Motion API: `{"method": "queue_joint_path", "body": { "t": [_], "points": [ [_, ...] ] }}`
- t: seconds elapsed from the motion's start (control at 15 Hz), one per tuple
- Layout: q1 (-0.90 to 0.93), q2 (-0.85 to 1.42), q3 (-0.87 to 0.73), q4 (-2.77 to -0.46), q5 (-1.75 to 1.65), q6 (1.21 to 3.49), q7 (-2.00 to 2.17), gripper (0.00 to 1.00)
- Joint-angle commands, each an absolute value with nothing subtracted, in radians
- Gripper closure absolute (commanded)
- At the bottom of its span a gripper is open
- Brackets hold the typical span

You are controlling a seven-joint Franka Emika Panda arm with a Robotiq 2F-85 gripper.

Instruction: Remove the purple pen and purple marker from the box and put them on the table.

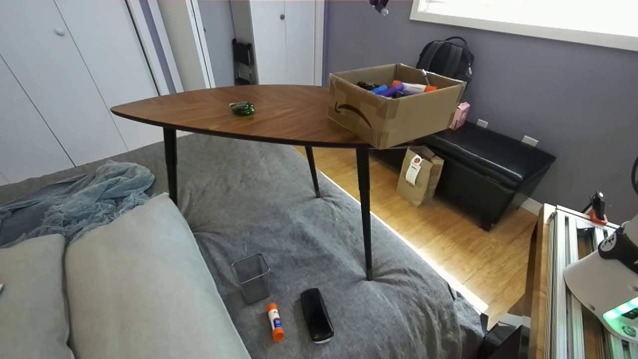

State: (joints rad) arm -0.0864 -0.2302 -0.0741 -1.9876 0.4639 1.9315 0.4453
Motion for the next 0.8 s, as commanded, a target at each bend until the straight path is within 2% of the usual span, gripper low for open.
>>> {"method": "queue_joint_path", "body": {
  "t": [0.0, 0.07, 0.53, 0.73],
  "points": [
    [-0.088, -0.228, -0.073, -1.984, 0.464, 1.928, 0.445, 0.88],
    [-0.088, -0.228, -0.073, -1.984, 0.464, 1.928, 0.445, 0.97],
    [-0.044, -0.002, 0.011, -1.852, 0.418, 2.158, 0.642, 0.97],
    [-0.007, 0.116, 0.027, -1.774, 0.361, 2.187, 0.740, 0.97]
  ]
}}
